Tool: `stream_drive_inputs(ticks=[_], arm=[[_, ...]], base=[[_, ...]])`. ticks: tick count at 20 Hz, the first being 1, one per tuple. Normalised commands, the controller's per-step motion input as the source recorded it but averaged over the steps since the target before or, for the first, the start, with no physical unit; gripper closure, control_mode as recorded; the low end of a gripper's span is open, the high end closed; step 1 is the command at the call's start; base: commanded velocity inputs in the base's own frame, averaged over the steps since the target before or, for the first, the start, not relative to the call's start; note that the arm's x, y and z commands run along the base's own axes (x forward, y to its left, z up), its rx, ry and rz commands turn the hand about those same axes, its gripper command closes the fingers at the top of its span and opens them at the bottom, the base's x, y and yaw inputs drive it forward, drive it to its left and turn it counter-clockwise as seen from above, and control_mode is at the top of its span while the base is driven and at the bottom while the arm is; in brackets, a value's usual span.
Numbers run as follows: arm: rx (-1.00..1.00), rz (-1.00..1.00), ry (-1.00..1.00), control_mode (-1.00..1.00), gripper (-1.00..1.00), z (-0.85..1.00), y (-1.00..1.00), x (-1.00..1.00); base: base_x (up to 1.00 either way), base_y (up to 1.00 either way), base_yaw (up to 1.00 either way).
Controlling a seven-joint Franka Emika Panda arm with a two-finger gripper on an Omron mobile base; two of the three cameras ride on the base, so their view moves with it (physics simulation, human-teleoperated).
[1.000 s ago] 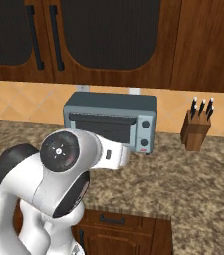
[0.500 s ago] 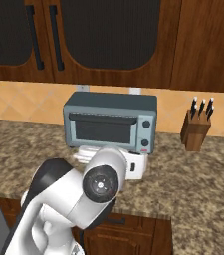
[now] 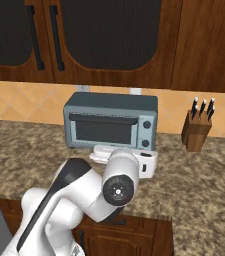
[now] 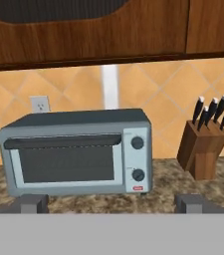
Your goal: Pick up the kebab skewer and baguette bread, and place them inside the toaster oven. Close the toaster oven door and start by setting the timer.
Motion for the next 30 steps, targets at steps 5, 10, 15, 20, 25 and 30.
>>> stream_drive_inputs(ticks=[5,10,15,20,25,30], arm=[[0.00,0.00,-0.02,-1.00,-1.00,-0.24,-0.17,0.51],[0.03,0.00,0.00,-1.00,-1.00,-0.24,-0.10,0.44],[0.00,0.00,0.00,-1.00,-1.00,-0.25,0.00,0.40],[0.01,0.00,0.00,-1.00,-1.00,-0.18,-0.01,0.38],[0.02,0.00,0.00,-1.00,-1.00,-0.21,-0.05,0.37],[0.00,0.00,0.00,-1.00,-1.00,-0.30,-0.18,0.33]], base=[[0.00,0.00,0.00],[0.00,0.00,0.00],[0.00,0.00,0.00],[0.00,0.00,0.00],[0.00,0.00,0.00],[0.00,0.00,0.00]])
